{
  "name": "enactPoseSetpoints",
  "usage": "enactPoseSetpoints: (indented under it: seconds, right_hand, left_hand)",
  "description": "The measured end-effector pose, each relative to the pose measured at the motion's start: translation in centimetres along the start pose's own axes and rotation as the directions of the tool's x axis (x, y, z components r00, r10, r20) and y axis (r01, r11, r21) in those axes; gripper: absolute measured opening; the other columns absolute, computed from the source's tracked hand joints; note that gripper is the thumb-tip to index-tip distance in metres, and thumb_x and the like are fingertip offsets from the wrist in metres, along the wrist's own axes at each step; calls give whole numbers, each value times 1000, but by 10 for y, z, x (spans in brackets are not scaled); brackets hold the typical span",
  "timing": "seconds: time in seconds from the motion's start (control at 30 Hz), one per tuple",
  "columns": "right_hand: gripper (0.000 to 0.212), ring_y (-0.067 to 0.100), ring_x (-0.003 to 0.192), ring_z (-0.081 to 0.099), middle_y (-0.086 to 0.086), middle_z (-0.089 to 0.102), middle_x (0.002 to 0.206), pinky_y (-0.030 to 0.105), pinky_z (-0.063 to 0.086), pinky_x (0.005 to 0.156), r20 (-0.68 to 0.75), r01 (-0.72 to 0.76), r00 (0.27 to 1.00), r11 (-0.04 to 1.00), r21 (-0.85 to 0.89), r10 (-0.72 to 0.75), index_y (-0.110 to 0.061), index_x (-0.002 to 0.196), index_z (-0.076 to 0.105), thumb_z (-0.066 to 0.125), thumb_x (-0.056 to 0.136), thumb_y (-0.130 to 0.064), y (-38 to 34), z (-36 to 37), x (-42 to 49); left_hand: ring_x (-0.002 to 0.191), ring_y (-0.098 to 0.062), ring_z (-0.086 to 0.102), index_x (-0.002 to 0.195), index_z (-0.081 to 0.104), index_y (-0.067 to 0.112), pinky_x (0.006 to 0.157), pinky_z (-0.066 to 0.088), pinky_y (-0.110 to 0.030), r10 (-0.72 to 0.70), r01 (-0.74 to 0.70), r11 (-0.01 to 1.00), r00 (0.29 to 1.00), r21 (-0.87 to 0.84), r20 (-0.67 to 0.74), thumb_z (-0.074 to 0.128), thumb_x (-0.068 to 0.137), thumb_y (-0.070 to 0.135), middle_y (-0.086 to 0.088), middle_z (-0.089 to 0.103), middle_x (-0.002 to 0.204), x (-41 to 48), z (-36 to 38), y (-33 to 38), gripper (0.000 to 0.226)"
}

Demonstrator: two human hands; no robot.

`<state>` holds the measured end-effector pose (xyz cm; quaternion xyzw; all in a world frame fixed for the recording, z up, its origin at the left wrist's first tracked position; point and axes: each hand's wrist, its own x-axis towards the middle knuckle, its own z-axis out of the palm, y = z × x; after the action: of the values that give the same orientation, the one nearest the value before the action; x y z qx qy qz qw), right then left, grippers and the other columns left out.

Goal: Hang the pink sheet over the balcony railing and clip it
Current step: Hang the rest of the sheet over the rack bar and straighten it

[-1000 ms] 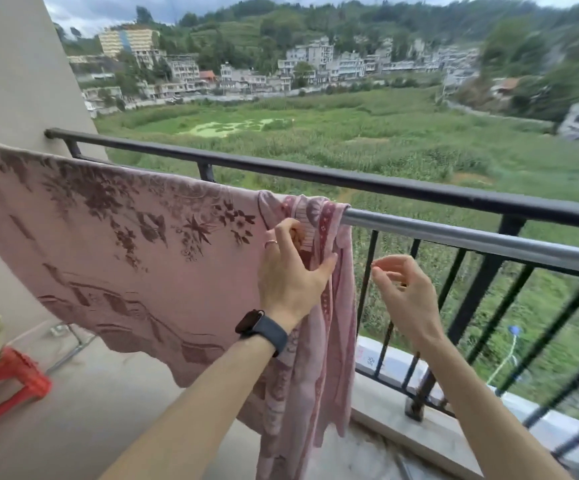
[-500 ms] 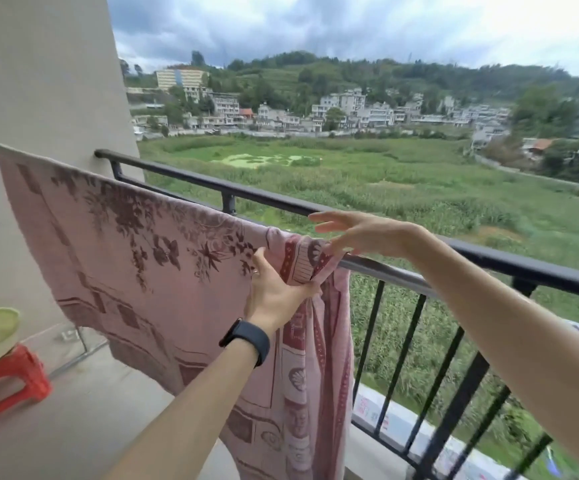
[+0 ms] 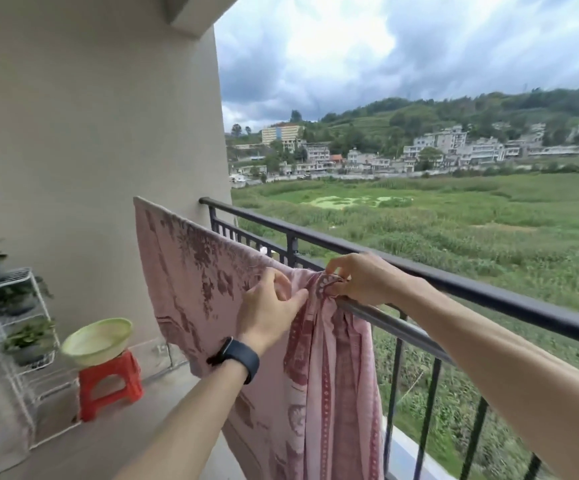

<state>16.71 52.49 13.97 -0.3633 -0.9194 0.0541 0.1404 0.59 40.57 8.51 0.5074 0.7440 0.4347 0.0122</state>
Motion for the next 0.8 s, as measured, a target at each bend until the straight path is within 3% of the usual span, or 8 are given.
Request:
enactPoseSetpoints:
  seconds: [0.1, 0.17, 0.27, 0.43, 0.53, 0.63, 0.7, 0.8]
  right_hand:
    - [33, 23, 95, 63, 5, 69, 112, 40, 56, 80, -92, 29, 996, 997, 67, -23, -21, 118, 58, 67, 91, -36, 1, -7, -2]
    - [32, 20, 93, 62, 4, 68, 111, 34, 53, 76, -53, 2, 999, 990, 138, 5, -20, 113, 62, 69, 90, -42, 10, -15, -2]
    - [33, 12, 85, 60, -2, 66, 106, 26, 47, 66, 33, -54, 998, 967, 248, 48, -28, 104, 69, 65, 87, -56, 22, -25, -6]
    - [38, 14, 74, 60, -5, 65, 84, 26, 44, 68, -65, -2, 998, 964, 264, 20, -30, 86, 69, 49, 95, -60, 16, -25, -7]
    - [49, 10, 68, 60, -8, 66, 73, 28, 46, 70, -161, 107, 984, 973, 205, -74, -31, 81, 66, 36, 97, -65, -1, -25, -12]
    - [66, 18, 102, 62, -2, 66, 121, 39, 50, 89, -100, 154, 986, 957, 247, -133, -35, 123, 62, 40, 83, -83, -12, -22, -23]
    - [80, 21, 104, 58, 0, 58, 124, 39, 51, 84, -78, 131, 989, 984, 117, -123, -28, 132, 52, 57, 73, -83, -13, -15, -30]
    - [39, 28, 89, 65, 7, 68, 113, 40, 57, 71, -180, 98, 977, 991, -94, -114, -18, 118, 58, 70, 87, -38, -3, -10, -29]
  left_hand:
    - [92, -18, 59, 108, 46, 25, 72, 49, -35, 10, -45, 976, 987, 212, 163, 53, 63, 88, 6, 57, 101, -28, 28, 13, 78]
    - [94, -26, 60, 106, 47, 22, 71, 48, -36, 17, -52, 957, 992, 286, 122, 52, 76, 78, -1, 59, 101, -31, 44, 17, 64]
    - [91, -31, 66, 109, 60, 26, 68, 52, -33, 72, -55, 956, 996, 289, -46, 48, 95, 37, -5, 71, 98, -22, 28, 22, 21]
    - [82, -32, 69, 117, 66, 28, 64, 55, -35, 343, -210, 848, 918, 487, -201, 45, 97, 24, -5, 75, 91, -3, -20, 35, 29]
    - [89, -23, 66, 108, 70, 22, 77, 52, -30, 143, -112, 984, 962, 140, -232, 49, 93, 18, 0, 73, 95, 16, -47, 48, 26]
    - [96, -21, 61, 97, 68, 14, 91, 51, -39, -140, 129, 939, 990, -317, -13, 47, 89, 15, -5, 68, 101, 36, -66, 56, 23]
    - [88, -23, 60, 94, 63, 11, 90, 51, -45, -148, 146, 918, 989, -368, 23, 44, 85, 13, -11, 65, 100, 37, -71, 59, 21]
    - [77, -20, 55, 93, 56, 19, 68, 46, -35, -46, 40, 972, 999, -233, -22, 41, 92, 18, -4, 59, 87, 26, -68, 57, 14]
